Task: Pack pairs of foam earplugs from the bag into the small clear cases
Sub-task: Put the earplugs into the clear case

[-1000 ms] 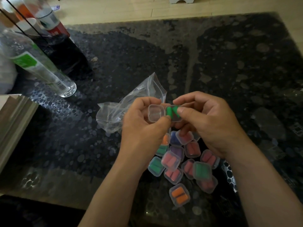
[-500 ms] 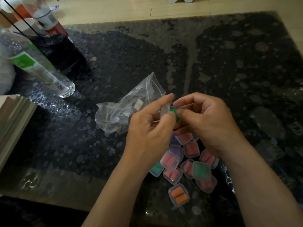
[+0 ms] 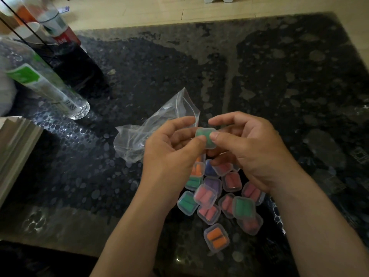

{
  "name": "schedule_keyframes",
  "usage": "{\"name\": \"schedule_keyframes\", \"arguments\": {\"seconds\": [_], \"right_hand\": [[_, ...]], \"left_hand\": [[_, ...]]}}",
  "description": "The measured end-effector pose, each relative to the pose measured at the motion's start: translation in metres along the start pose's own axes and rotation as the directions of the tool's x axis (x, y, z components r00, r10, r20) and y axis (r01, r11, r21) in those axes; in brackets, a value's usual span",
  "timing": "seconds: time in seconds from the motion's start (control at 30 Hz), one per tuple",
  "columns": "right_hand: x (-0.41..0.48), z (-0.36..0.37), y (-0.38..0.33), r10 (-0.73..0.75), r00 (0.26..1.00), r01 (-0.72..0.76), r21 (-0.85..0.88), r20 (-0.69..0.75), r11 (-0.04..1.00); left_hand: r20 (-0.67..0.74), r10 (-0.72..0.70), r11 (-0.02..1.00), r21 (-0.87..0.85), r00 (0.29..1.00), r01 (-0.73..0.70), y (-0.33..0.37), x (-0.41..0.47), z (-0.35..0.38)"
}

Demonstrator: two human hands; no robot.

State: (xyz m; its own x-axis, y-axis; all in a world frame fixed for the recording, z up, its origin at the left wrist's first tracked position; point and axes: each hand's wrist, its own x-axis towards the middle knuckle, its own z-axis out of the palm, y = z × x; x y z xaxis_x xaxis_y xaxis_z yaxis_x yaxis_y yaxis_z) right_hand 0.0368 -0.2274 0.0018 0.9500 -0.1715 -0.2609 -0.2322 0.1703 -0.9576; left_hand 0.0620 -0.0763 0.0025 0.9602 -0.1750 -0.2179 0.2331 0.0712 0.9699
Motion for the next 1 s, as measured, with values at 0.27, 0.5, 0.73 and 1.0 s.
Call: {"name": "schedule_keyframes", "arguments": {"seconds": [0.27, 0.5, 0.73, 1.0], "right_hand": [[0.0, -0.002, 0.001, -0.05, 0.999, 0.049, -0.091, -0.007, 0.995], [0.007, -0.009, 0.008, -0.104, 0.971, 0.027, -0.334, -0.214, 0.942], [0.011, -0.015, 0.017, -0.132, 0.961, -0.055, -0.634, -0.243, 0.772], [0.011, -0.015, 0.016, -0.164, 0.955, -0.06, -0.705, -0.246, 0.707]], "left_hand": [[0.008, 0.009, 0.999, 0.053, 1.0, -0.01, 0.001, 0.001, -0.001], [-0.169, 0.24, 0.935, 0.307, 0.956, -0.181, 0.005, 0.005, -0.006], [-0.117, 0.499, 0.587, 0.775, 0.859, -0.235, -0.003, 0.011, -0.026], [0.073, 0.198, 0.231, 0.966, 0.978, -0.119, -0.014, 0.015, -0.032]]}}
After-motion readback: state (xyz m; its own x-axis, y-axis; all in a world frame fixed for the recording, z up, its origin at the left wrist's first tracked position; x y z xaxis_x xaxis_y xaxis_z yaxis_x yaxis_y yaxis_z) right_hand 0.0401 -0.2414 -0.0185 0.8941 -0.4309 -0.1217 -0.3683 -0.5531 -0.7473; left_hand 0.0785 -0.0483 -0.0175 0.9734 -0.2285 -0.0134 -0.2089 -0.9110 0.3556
